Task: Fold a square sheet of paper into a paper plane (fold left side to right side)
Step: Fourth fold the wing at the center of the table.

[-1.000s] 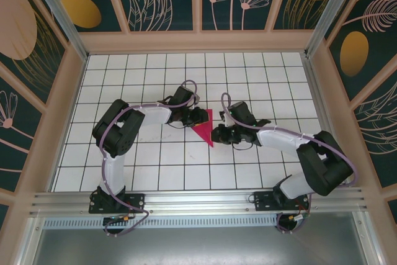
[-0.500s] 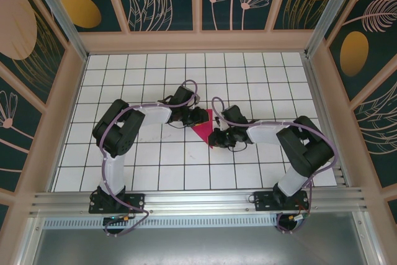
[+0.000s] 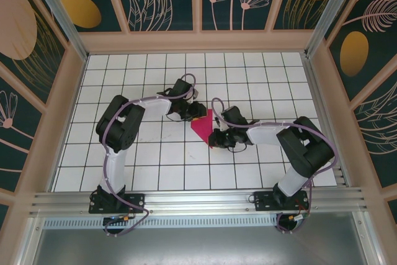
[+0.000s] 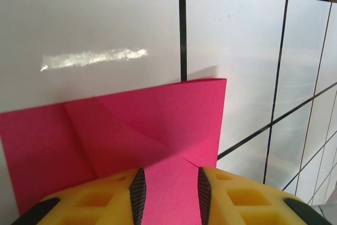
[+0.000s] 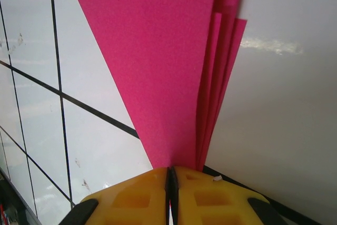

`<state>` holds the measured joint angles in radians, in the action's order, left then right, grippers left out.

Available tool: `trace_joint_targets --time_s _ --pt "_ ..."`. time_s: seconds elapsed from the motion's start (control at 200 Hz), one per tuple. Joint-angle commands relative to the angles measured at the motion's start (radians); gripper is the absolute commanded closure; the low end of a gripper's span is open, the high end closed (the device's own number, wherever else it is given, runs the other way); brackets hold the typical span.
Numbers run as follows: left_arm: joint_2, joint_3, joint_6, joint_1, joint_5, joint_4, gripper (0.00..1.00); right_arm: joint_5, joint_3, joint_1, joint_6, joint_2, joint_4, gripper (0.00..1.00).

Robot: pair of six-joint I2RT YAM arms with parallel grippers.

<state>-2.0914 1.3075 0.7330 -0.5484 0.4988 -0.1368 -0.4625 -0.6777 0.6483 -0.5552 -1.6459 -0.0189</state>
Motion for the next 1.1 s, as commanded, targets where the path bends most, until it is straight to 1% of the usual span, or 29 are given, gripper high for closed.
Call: trace_joint_targets --time_s 0.0,0.145,0.37,0.525,0.631,0.716,0.816,0.901,1.001,1.096 --pt "-0.073 0.063 -0.059 0.058 -0.105 -0.006 0.63 0.053 0.058 0.020 0.011 -0.042 0.149 0.86" --pt "-0.126 0.133 -0.082 0.082 -0.115 -0.039 0.63 0.053 0.063 0.020 0.008 -0.039 0.145 0.86" --pt "-0.154 0.220 -0.120 0.124 -0.105 -0.084 0.62 0.059 0.073 0.020 -0.001 -0.040 0.125 0.87" --pt "-0.134 0.291 -0.151 0.137 -0.095 -0.127 0.61 0.065 0.075 0.020 -0.009 -0.047 0.116 0.89" --pt "-0.063 0.291 -0.171 0.137 -0.097 -0.135 0.61 0.071 0.075 0.019 -0.014 -0.048 0.107 0.90" --pt "0.044 0.206 -0.163 0.137 -0.085 -0.085 0.61 0.072 0.075 0.019 -0.017 -0.048 0.099 0.91" --pt "0.188 0.010 -0.116 0.132 -0.020 0.037 0.61 0.073 0.071 0.019 -0.018 -0.055 0.093 0.91" --pt "0.290 -0.147 -0.069 0.103 0.025 0.136 0.62 0.073 0.069 0.019 -0.017 -0.061 0.094 0.91" --pt "0.355 -0.285 -0.011 0.042 0.047 0.220 0.63 0.076 0.069 0.019 -0.017 -0.061 0.097 0.92" --pt "0.363 -0.365 0.055 -0.019 0.066 0.293 0.64 0.079 0.069 0.020 -0.015 -0.060 0.100 0.92"
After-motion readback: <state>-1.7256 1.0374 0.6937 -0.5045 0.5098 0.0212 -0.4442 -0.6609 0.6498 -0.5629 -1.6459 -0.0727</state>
